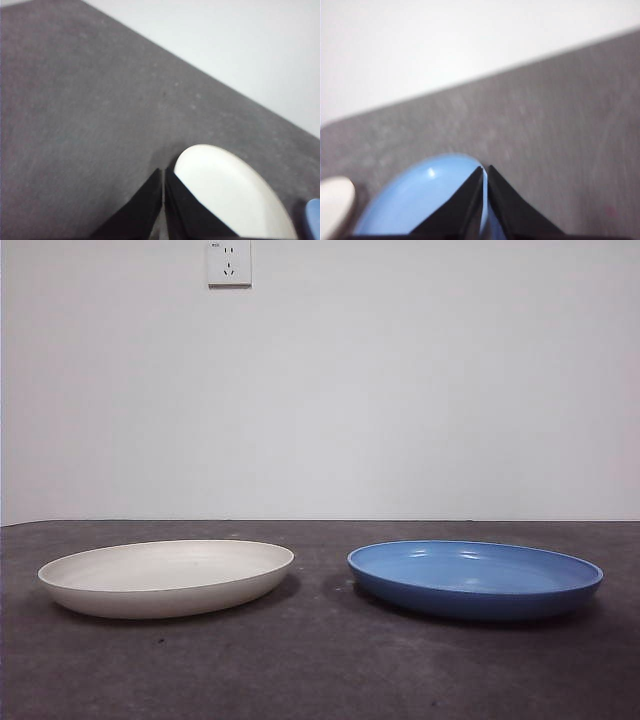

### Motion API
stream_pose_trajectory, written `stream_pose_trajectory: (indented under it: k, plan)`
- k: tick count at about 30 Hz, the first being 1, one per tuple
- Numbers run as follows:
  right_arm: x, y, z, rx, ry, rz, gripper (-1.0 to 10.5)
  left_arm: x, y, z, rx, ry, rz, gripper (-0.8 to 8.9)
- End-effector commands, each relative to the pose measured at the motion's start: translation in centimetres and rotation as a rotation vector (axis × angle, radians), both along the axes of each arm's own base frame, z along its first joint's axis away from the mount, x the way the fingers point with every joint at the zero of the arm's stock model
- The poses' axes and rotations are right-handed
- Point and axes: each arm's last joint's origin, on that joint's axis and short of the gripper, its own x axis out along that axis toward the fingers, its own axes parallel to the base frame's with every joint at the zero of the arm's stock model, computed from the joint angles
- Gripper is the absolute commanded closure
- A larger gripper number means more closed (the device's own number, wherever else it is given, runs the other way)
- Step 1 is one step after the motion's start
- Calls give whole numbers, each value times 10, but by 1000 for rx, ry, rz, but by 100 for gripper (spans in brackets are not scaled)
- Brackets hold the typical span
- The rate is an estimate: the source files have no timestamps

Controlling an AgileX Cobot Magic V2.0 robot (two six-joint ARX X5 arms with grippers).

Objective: Pick up the white plate, put it on the blue plate, put it on desk

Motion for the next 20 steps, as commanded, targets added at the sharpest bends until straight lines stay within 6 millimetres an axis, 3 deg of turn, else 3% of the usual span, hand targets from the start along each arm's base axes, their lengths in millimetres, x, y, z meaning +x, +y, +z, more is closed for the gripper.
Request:
stream_pose_trajectory:
  k: [1,11,20]
  plan:
    - [-6,0,21,11,-69,-1,939,-3,0,18,8,-6,-3,804]
    - [-17,0,84,-92,2,3,939,3,-3,79,121,51,-136,804]
    - [1,4,136,-188,225,179,939,28,-8,123,231,205,-362,804]
